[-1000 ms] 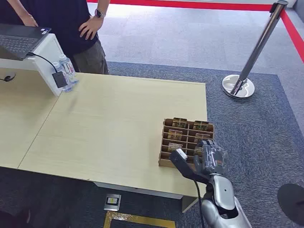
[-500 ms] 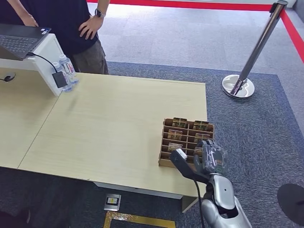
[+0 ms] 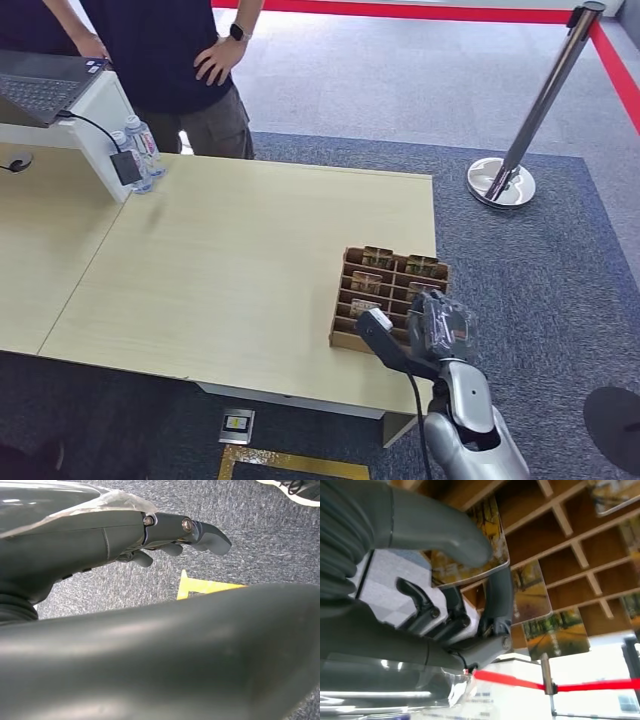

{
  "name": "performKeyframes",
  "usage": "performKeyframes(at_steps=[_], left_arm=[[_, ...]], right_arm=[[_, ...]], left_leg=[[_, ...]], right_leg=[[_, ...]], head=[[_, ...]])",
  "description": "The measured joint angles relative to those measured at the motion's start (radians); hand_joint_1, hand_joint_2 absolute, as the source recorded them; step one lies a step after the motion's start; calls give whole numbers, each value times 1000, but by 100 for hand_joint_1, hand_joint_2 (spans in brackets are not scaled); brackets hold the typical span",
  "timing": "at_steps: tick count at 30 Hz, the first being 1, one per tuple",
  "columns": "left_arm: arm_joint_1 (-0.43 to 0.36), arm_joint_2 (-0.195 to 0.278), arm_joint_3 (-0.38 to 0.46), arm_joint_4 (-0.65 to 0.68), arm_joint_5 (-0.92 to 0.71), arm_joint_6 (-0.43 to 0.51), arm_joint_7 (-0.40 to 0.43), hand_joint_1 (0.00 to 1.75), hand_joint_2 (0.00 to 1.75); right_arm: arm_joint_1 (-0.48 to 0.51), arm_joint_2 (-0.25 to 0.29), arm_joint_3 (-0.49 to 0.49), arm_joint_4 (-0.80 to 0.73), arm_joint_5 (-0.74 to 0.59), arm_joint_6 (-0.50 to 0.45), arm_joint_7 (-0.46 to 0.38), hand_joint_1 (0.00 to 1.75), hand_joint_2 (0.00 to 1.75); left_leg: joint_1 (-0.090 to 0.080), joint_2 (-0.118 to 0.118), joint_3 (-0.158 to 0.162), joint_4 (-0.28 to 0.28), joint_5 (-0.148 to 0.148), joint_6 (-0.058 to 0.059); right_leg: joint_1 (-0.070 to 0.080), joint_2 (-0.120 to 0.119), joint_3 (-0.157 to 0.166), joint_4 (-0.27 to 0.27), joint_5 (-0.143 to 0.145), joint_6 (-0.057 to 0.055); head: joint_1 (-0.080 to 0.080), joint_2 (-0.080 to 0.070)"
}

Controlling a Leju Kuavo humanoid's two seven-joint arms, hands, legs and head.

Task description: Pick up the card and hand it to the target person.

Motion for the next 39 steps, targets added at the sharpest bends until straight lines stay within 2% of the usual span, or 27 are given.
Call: performKeyframes(at_steps=[18,29,39], left_arm=[[0,0,15,2,4,3,-2,0,0],[0,0,15,2,2,3,-5,0,0],[-1,0,15,2,-5,3,-4,0,0]], right_arm=[[-29,4,16,30,-14,-33,-23,175,175],[-62,-27,40,-115,7,-52,-52,175,175],[-96,-44,62,-157,-42,-71,-93,175,175]], left_leg=[[0,0,0,0,0,0],[0,0,-1,0,0,0],[0,0,-1,0,0,0]], right_leg=[[0,0,0,0,0,0],[0,0,-1,0,0,0],[0,0,-1,0,0,0]], head=[[0,0],[0,0],[0,0]])
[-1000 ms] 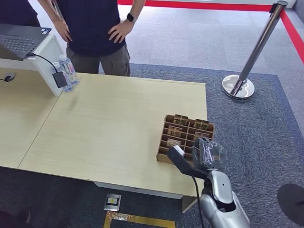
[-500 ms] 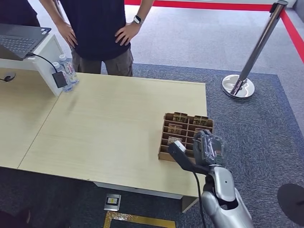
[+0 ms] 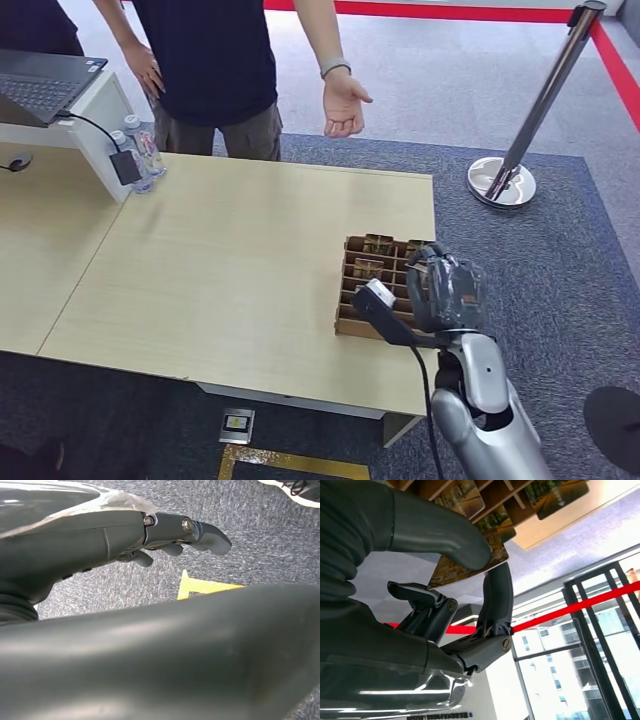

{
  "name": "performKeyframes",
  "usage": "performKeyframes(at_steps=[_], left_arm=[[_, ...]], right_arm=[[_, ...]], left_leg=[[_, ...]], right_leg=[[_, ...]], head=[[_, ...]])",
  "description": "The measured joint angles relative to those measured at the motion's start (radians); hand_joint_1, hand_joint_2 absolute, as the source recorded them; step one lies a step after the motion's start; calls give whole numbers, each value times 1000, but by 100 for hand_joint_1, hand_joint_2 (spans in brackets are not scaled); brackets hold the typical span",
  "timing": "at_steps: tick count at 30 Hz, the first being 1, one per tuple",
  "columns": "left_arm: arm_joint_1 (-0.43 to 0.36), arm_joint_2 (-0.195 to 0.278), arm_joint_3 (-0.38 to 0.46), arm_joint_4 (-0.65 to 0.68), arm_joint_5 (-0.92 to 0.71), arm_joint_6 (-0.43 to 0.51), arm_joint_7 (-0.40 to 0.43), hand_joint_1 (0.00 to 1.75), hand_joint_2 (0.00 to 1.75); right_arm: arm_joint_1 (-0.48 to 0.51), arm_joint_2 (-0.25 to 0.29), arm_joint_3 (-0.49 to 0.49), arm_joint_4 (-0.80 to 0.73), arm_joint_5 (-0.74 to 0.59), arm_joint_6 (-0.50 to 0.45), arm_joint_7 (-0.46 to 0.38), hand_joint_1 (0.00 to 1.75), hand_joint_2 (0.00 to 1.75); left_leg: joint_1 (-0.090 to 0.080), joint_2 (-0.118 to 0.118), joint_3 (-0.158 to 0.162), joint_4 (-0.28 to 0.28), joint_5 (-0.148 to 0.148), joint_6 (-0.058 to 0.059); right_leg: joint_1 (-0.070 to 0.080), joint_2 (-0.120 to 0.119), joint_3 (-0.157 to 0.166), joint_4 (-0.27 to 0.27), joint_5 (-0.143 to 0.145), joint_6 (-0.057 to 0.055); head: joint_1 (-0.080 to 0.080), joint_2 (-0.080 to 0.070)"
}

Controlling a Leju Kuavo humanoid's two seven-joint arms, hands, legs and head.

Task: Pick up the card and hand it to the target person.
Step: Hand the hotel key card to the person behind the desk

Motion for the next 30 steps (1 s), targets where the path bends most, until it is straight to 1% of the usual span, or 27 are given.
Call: performKeyframes(at_steps=[5,9,15,21,24,30], left_arm=[[-2,0,0,0,-12,-2,2,0,0],[-4,1,-2,0,-34,-11,2,0,0],[-11,1,-20,0,-71,-18,14,0,0],[-18,0,-32,0,-84,-21,25,0,0],[-20,-1,-35,0,-88,-21,28,0,0],[-23,-6,-44,0,-92,-20,35,0,0]], right_arm=[[-68,2,29,-3,-106,40,-47,175,175],[-141,27,50,23,-190,85,-74,175,175],[-305,118,60,163,-236,136,-84,175,175],[-458,201,63,342,-243,151,-77,175,175],[-523,238,63,426,-231,142,-58,175,175],[-636,302,63,592,-186,91,-26,175,175]], left_leg=[[0,0,0,0,0,0],[0,0,0,0,0,0],[0,0,0,0,0,0],[0,0,0,0,1,0],[0,0,0,0,1,0],[0,0,-1,0,0,0]], right_leg=[[0,0,0,0,0,0],[0,0,0,0,0,0],[0,0,0,1,0,0],[0,0,0,1,0,0],[0,0,0,1,0,0],[0,0,-1,1,0,0]], head=[[0,0],[0,0],[0,0],[0,0],[0,0],[0,0]])
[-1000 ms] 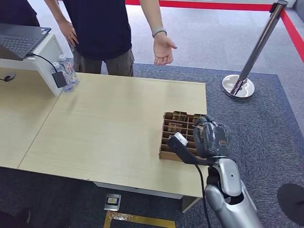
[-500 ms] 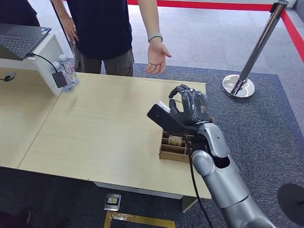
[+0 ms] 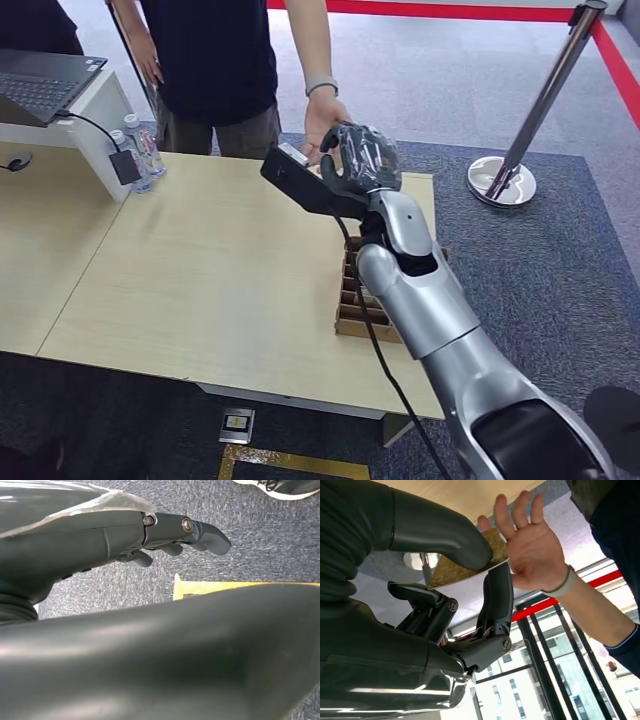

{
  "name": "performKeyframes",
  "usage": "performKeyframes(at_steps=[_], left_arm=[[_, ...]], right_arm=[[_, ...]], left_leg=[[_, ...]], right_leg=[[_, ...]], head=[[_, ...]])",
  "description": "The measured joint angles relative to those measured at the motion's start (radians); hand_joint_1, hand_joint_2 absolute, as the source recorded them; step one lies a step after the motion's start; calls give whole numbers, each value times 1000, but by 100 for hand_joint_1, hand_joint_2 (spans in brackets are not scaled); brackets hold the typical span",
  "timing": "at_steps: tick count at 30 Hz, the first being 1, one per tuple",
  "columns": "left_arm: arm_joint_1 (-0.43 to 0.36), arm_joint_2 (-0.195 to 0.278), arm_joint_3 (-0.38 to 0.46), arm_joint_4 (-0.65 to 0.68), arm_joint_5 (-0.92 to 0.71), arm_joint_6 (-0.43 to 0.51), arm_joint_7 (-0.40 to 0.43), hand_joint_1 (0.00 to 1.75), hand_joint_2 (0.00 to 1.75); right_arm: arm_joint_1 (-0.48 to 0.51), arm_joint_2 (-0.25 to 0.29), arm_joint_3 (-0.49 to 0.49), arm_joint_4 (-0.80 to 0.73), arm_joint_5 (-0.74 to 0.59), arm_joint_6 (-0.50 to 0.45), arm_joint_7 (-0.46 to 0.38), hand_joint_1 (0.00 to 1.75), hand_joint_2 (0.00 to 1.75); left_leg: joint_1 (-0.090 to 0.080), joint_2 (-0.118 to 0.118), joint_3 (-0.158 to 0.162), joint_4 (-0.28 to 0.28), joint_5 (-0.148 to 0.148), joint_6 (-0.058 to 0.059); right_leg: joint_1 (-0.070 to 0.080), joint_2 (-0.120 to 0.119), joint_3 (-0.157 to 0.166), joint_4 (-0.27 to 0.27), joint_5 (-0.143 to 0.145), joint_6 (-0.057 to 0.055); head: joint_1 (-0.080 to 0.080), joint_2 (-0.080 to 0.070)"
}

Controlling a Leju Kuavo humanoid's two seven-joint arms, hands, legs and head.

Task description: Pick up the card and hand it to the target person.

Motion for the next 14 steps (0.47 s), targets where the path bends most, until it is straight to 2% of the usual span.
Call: performKeyframes(at_steps=[7,14], left_arm=[[-1,-2,-5,0,-6,6,7,0,0],[-1,-5,-5,0,-2,17,12,0,0]], right_arm=[[-108,52,0,155,31,-43,14,175,175],[-151,75,0,217,10,-60,7,175,175]], left_leg=[[0,0,0,0,0,0],[0,0,0,0,0,0]], right_leg=[[0,0,0,0,0,0],[0,0,0,0,0,0]], head=[[0,0],[0,0]])
